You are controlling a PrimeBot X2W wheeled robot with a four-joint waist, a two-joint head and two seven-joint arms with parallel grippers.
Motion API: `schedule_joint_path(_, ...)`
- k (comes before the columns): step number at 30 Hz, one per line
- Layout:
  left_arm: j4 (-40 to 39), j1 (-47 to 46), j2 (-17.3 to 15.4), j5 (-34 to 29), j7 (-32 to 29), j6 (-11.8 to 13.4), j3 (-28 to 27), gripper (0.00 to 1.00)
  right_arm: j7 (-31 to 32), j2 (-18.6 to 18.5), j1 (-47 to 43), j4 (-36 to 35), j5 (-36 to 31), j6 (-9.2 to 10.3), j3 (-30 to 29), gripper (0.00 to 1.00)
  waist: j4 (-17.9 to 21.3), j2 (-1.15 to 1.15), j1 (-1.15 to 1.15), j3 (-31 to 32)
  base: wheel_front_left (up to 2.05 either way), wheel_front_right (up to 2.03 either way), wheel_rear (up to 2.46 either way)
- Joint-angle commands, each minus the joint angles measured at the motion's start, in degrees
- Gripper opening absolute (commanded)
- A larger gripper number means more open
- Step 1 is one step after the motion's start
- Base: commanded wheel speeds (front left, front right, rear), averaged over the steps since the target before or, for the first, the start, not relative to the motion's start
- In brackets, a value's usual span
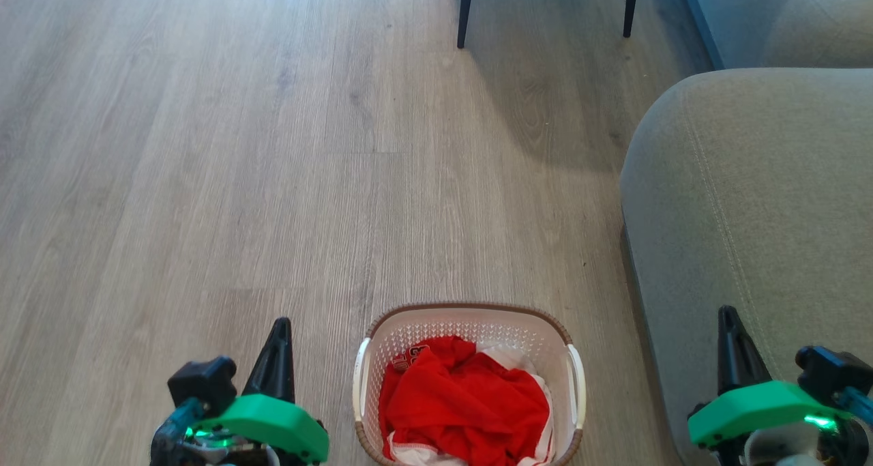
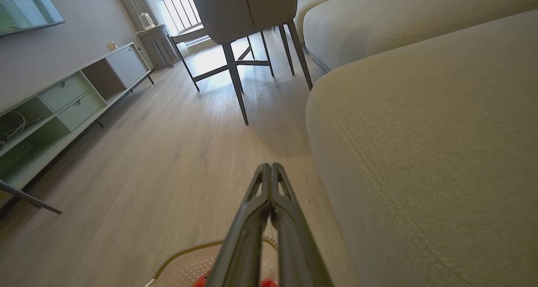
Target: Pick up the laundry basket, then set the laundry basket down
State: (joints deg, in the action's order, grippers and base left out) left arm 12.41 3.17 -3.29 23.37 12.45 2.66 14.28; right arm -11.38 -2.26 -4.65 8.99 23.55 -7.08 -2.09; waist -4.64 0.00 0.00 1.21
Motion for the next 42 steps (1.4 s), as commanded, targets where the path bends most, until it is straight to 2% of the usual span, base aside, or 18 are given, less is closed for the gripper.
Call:
schedule_joint_path(1,-1.43,-3.45,-0.49,1.75,-0.29,-0.43,-0.98,0.0,0.45,-0.3,3.12,-1.51,1.73,-0.07,-0.39,0.0,0.06,0.0,0.0,-0.02,0.0,0.0,0.0)
schedule_joint_path(42,-0.33,-5.65,-1.27,29.25,-6.31,-4.24,-7.14,0.0,7.13,-0.54,6.12,1.04,27.97,-0.2,-1.82,0.0,1.85,0.0,0.0,-0.56,0.0,0.0,0.0)
